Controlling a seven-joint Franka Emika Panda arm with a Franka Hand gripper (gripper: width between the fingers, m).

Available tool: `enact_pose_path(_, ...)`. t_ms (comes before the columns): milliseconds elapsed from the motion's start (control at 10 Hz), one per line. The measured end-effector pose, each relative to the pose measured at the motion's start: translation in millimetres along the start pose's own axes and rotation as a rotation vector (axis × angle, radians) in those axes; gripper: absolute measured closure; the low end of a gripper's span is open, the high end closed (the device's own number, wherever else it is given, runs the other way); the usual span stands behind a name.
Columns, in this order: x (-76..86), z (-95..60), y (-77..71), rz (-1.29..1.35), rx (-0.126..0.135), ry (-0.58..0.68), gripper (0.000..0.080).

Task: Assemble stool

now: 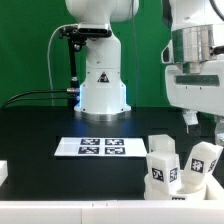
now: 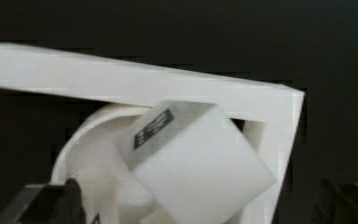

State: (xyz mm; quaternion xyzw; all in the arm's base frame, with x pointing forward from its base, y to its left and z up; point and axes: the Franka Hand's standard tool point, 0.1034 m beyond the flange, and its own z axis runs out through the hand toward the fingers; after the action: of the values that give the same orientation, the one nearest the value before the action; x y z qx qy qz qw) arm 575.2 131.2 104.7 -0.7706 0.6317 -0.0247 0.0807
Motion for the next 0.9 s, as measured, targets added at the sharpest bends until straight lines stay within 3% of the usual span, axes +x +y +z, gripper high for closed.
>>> enact_pose_path(200,-3.6,1.7,1.7,-0.189,-0.016,0.014,0.0150)
enact_pose_path(500,-1.0,-3.6,-7.5,-0.723,-0.028,0.039,0.0150)
enact_pose_path(700,-7.8,-4.4,-7.8,-0.853,-0.013,0.062,0.0150)
enact_pose_path(900,-3.1,-4.3,-6.8,-0.994,-0.026,0.068,0.0150)
